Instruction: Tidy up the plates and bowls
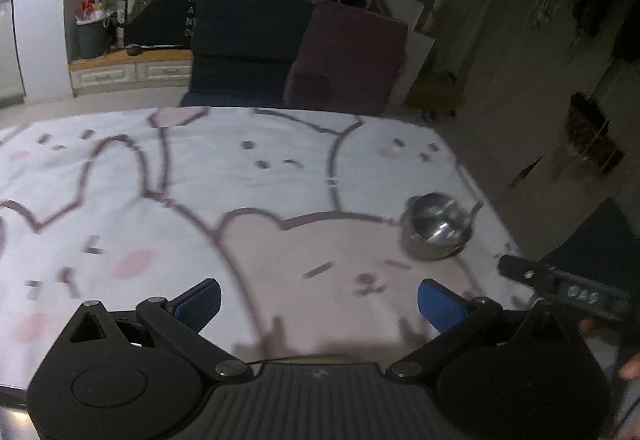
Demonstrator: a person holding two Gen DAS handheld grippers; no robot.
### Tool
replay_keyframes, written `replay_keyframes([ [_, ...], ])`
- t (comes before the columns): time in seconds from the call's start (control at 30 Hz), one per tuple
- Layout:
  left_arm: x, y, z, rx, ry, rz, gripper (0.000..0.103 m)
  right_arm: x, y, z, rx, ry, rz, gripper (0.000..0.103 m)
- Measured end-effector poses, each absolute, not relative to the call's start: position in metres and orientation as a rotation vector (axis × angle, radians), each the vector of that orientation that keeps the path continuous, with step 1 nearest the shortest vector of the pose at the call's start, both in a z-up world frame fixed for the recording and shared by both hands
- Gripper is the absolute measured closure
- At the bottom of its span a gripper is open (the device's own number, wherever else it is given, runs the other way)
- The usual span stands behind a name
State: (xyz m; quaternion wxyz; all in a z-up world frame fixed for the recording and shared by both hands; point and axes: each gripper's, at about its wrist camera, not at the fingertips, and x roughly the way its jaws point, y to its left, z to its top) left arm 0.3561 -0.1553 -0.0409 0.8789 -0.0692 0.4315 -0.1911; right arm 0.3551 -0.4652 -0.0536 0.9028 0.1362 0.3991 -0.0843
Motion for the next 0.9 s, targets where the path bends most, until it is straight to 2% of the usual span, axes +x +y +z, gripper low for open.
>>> replay_keyframes([
  [0.1, 0.364, -0.175, -0.050, -0.217, 0.901, -0.418, 0.002, 0.361, -0.493, -0.064, 0.305, 0.811, -0.209, 0.000],
  [0.17, 0.370, -0.191, -0.058, -0.246, 0.916, -0.428, 0.006, 0.367, -0.510, -0.072, 0.320, 0.807, -0.214, 0.000],
  [0.3, 0.391, -0.218, -0.078, -0.303, 0.976, -0.419, 0.022, 0.382, -0.536, -0.087, 0.393, 0.822, -0.180, 0.004],
  [0.37, 0.402, -0.228, -0.087, -0.340, 0.995, -0.408, 0.026, 0.388, -0.549, -0.090, 0.427, 0.813, -0.170, 0.015],
  [0.43, 0.412, -0.239, -0.094, -0.362, 1.007, -0.406, 0.032, 0.397, -0.556, -0.092, 0.451, 0.807, -0.150, 0.019],
  [0.53, 0.423, -0.254, -0.103, -0.373, 1.019, -0.411, 0.042, 0.411, -0.561, -0.094, 0.456, 0.805, -0.153, 0.032],
  [0.67, 0.437, -0.271, -0.115, -0.395, 1.036, -0.412, 0.048, 0.430, -0.562, -0.103, 0.469, 0.827, -0.143, 0.047],
  [0.9, 0.452, -0.292, -0.130, -0.345, 1.066, -0.398, 0.063, 0.449, -0.563, -0.118, 0.482, 0.858, -0.159, 0.066],
])
